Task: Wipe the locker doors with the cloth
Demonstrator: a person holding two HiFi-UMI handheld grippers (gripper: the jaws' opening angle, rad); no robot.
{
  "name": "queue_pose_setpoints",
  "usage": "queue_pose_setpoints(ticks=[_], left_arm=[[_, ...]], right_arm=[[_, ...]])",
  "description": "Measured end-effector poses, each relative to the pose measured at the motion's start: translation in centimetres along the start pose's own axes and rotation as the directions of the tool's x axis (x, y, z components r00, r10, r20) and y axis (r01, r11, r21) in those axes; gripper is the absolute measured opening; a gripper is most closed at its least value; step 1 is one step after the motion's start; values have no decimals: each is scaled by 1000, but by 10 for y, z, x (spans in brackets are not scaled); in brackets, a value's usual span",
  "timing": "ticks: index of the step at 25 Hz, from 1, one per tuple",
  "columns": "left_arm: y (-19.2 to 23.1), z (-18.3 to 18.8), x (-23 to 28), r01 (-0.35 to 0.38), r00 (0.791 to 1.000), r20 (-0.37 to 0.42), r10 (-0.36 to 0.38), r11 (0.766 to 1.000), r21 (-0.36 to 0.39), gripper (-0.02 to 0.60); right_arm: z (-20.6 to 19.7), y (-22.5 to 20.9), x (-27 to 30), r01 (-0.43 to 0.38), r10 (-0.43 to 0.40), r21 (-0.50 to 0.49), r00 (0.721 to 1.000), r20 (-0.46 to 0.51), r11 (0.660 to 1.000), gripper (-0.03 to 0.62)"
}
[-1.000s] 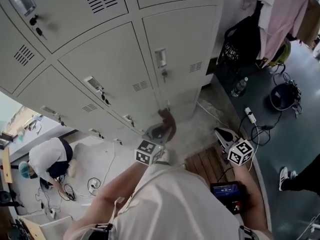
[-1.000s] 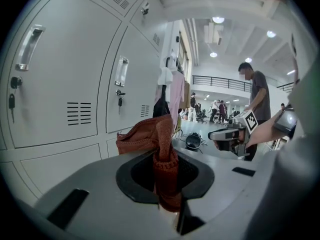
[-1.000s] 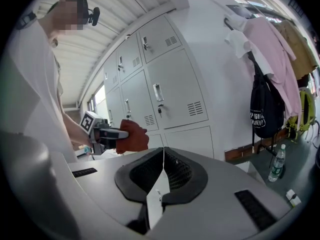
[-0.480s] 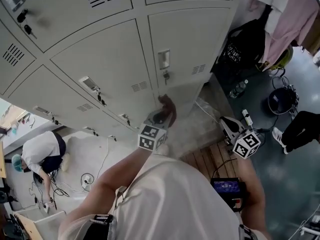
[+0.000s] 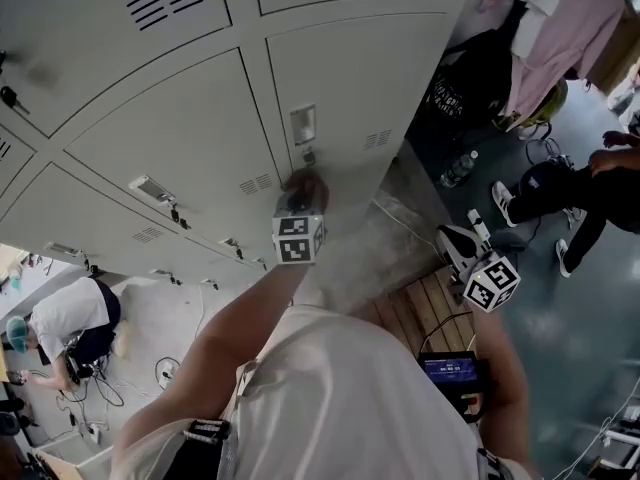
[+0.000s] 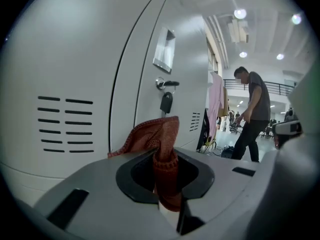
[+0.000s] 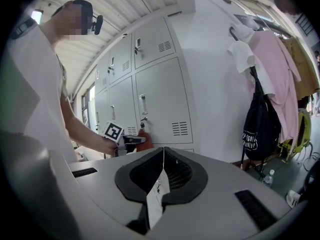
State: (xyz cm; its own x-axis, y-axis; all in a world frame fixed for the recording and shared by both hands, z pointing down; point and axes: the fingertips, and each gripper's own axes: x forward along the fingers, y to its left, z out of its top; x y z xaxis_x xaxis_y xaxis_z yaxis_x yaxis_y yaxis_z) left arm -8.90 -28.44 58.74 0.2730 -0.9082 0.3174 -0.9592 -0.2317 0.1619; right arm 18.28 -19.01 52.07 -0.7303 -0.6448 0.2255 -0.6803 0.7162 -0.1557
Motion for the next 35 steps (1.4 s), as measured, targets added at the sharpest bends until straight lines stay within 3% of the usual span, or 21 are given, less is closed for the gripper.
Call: queue_pose_setpoints(ticks=[6,9,15,23,29,31,35], left_arm=[[-9,0,25,25,1000,-17,-25,999,30,41],[-26,-6,41,92,995,-41,-91,996,21,41],[-76,-8,85,234,970,-77,-231,972,36,41],[-138,13,130,323,945,-77,-317,943,82,41],[-178,42,153,408,913,-40,-406,909,85,41],[-185,49,154,398,917,-35,-397,911,109,41],[-171,54,141,288,957,-5,-291,943,170,41]], right_arm=[[-8,-11,-11,53,-53,24,999,-9,998,17],[-12,-13,-14,76,-76,34,997,-15,997,17],[-13,-21,-26,137,-137,47,990,-16,989,17],[-15,-40,-62,241,-240,53,970,-26,969,17],[-12,-45,-65,240,-239,37,970,-33,970,17],[-10,-45,-62,232,-231,34,972,-29,972,17],[-8,-39,-52,203,-203,22,979,-31,979,17]])
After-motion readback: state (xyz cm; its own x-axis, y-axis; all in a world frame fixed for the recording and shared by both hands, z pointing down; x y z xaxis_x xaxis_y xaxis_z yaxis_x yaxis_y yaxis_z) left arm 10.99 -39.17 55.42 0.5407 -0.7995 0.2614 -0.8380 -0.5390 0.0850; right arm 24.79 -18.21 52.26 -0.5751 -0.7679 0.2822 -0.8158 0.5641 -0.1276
